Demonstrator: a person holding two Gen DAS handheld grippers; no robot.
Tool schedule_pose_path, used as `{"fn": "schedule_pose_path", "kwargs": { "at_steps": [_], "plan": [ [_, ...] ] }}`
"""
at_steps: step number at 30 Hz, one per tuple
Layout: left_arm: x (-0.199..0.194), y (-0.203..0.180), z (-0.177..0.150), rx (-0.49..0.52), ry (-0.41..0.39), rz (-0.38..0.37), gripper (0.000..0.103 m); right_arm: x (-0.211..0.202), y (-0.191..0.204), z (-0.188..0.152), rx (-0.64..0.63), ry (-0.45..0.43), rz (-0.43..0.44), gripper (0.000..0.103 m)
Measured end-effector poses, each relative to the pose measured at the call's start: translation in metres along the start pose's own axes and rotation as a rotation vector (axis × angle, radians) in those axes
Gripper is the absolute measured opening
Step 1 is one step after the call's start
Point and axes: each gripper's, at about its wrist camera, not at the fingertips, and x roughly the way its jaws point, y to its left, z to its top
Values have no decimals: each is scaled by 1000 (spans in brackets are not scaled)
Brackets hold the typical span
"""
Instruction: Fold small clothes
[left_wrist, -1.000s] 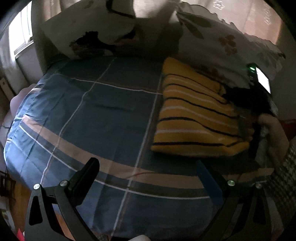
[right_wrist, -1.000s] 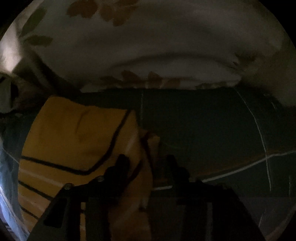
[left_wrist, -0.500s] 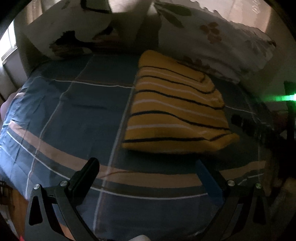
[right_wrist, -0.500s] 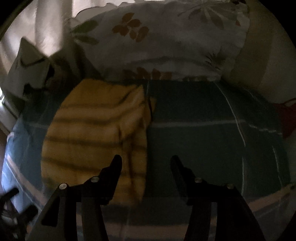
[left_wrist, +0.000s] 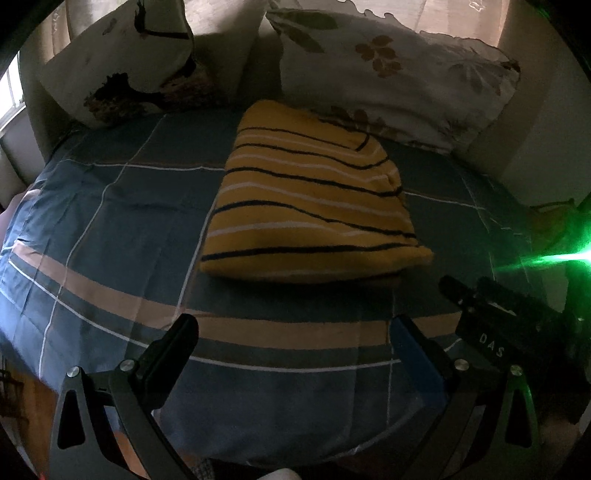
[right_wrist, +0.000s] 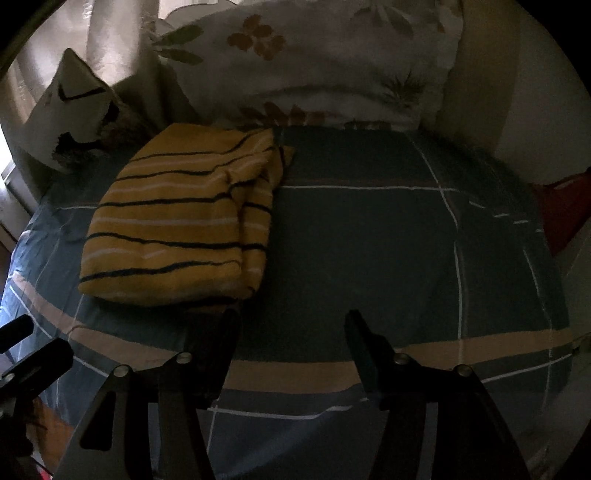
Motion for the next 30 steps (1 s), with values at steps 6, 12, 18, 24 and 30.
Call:
{"fn": "schedule_pose_path", "kwargs": {
  "at_steps": [6, 12, 18, 24, 30],
  "plan": [
    [-5, -2, -3, -10, -14, 12, 103, -4, 6, -1, -41, -28, 0, 64],
    [-9, 2, -6, -33, -19, 29, 103, -2, 7, 2, -36, -35, 11, 66],
    [-11, 4, -8, -39, -21, 36, 103, -3, 13, 0, -50, -38, 21, 66],
    [-11, 5, -7, -41, -16, 30, 103, -2, 15, -2, -51, -32, 21, 67],
    [-3, 9, -5, -61, 9, 16, 103, -2, 19, -3, -65, -33, 4, 68]
  ]
}}
